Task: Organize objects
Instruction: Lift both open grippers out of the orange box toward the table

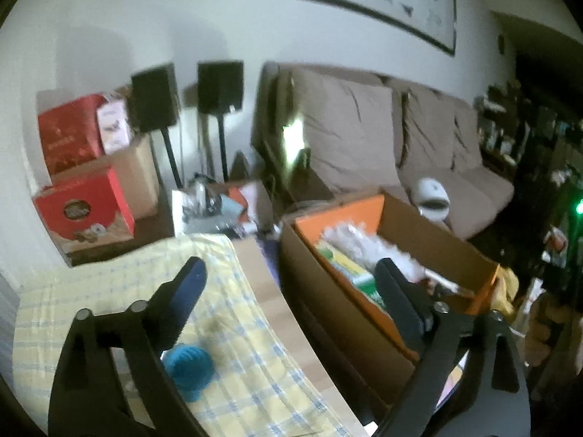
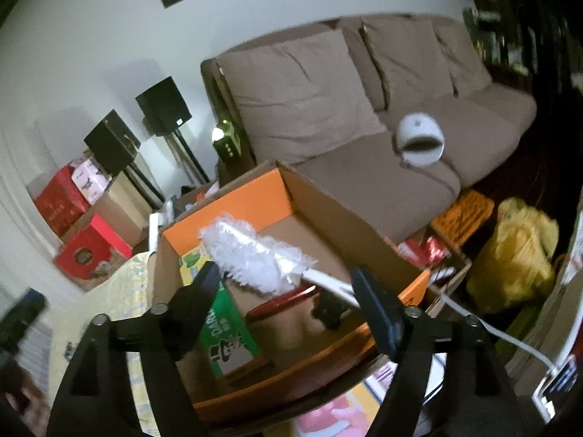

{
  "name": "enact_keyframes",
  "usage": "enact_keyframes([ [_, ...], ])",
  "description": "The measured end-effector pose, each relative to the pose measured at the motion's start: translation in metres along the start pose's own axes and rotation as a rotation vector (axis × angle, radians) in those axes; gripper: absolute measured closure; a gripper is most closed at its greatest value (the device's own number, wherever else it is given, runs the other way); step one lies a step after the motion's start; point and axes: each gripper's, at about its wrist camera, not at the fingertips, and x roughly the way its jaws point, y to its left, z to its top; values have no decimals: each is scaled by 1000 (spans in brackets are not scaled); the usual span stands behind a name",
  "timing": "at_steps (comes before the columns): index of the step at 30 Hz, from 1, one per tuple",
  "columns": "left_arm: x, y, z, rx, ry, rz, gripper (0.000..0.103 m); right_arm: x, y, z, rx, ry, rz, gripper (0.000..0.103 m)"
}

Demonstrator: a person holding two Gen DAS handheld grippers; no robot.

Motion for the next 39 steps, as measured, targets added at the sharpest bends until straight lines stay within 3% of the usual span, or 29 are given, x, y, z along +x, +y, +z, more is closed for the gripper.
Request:
enact_keyframes([
  [1, -5, 2, 2, 0, -17, 1, 0, -3, 3, 0, -12, -20, -7, 21],
  [7, -28, 12, 14, 52, -64, 70, 0, -13, 12, 3, -33, -64, -6, 15],
  [13, -41, 42, 19, -29, -82, 52, 0, -21, 25, 4, -97, -122, -84, 1],
  [19, -50, 66, 14, -35, -76, 108, 0, -28, 45, 1, -183, -157, -107, 1],
  [31, -81, 142, -9, -173, -109, 145, 0, -42, 94, -10, -222, -184, 65, 1],
  [33, -76, 150, -16, -212, -91, 133, 0, -43, 106, -14, -256, -180, 79, 1],
  [36, -56, 154, -25, -221, 24, 114, 0, -46, 122, -20, -341, -192, 68, 1],
  [39, -52, 164, -30, -250, 38, 119, 0, -50, 131, -24, -380, -215, 60, 1],
])
